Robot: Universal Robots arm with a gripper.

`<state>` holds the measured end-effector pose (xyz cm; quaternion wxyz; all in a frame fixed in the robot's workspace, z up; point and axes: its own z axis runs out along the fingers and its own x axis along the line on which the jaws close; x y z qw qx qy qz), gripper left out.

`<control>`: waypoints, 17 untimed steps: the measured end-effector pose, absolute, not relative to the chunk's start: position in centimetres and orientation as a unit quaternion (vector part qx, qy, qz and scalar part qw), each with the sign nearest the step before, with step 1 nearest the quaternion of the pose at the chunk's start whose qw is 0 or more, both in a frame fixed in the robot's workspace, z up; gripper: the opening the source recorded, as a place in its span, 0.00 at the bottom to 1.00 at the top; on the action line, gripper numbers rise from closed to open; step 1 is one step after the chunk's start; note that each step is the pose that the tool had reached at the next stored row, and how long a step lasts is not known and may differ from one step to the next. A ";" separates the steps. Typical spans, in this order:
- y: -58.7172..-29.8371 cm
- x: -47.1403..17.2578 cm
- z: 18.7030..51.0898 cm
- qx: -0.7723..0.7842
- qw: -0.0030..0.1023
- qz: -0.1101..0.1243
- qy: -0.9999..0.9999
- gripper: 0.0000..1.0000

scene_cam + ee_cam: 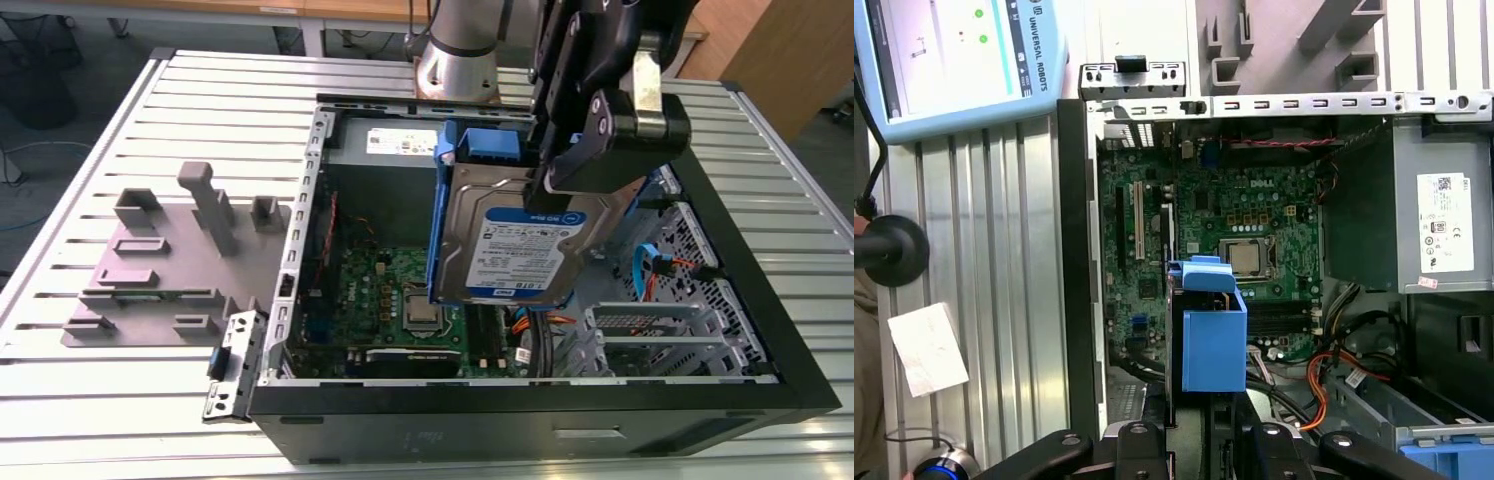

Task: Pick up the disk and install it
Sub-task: 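Pick up the disk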

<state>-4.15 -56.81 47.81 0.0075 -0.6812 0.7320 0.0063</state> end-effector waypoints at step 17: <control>-56.8 -1.5 47.8 -0.681 0.007 0.006 0.732 0.35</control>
